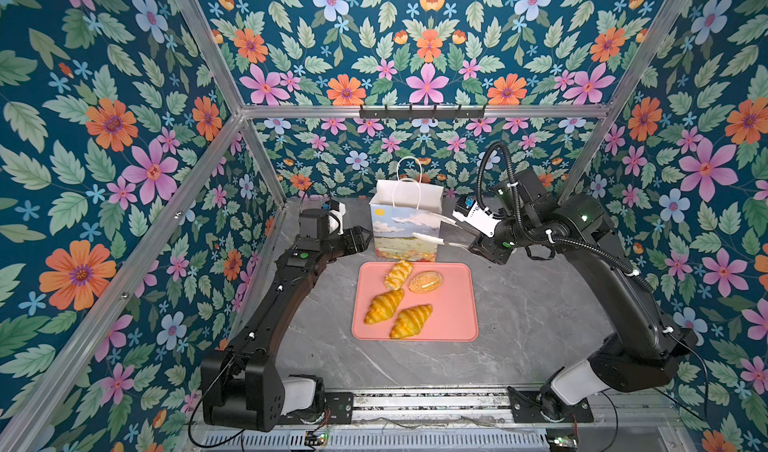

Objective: Place the fake bread into the paper bag
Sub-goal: 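Withdraw the tongs from the bag and move them back over the tray, then lower the open tongs around the sugar-coated bun on the tray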

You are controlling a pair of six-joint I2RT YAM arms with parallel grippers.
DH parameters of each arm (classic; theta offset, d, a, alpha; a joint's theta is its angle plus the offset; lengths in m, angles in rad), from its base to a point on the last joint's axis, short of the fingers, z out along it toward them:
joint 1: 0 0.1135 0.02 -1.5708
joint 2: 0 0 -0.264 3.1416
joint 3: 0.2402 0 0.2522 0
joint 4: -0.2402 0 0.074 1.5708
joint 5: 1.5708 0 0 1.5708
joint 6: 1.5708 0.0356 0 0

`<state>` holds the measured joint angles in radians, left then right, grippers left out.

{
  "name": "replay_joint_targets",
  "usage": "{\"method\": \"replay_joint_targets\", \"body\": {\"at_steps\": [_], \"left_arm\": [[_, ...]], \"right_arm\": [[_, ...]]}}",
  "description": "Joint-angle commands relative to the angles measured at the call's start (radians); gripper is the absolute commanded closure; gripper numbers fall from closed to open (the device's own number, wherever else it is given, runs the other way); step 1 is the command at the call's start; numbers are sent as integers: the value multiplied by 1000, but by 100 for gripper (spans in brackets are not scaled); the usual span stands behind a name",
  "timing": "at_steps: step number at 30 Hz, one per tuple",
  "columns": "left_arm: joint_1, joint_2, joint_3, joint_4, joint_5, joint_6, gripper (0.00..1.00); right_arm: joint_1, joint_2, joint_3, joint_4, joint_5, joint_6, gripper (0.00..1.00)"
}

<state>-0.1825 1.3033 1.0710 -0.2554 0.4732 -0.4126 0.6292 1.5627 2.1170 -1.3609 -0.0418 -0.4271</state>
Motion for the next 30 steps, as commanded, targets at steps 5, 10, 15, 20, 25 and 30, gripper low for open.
{"method": "replay_joint_targets", "body": {"at_steps": [5,10,15,20,25,30], "left_arm": [[2,-10,3,23,8,7,26],[2,-15,9,16,8,13,26],[2,-15,7,15,10,17,26],[2,-16,2,16,11,18,26],[1,-6,-1,30,22,11,26],[2,-7,-7,36,28,8,26]], "right_arm": [[0,23,48,7,20,-26,53],[0,-14,14,-14,-34,-24,53],[16,-97,-130,12,-62,-26,53],[47,-170,-338,46,-45,-30,54],[48,-220,-512,136,-35,-31,55],[49,-212,-629,238,-28,-70,54]]}}
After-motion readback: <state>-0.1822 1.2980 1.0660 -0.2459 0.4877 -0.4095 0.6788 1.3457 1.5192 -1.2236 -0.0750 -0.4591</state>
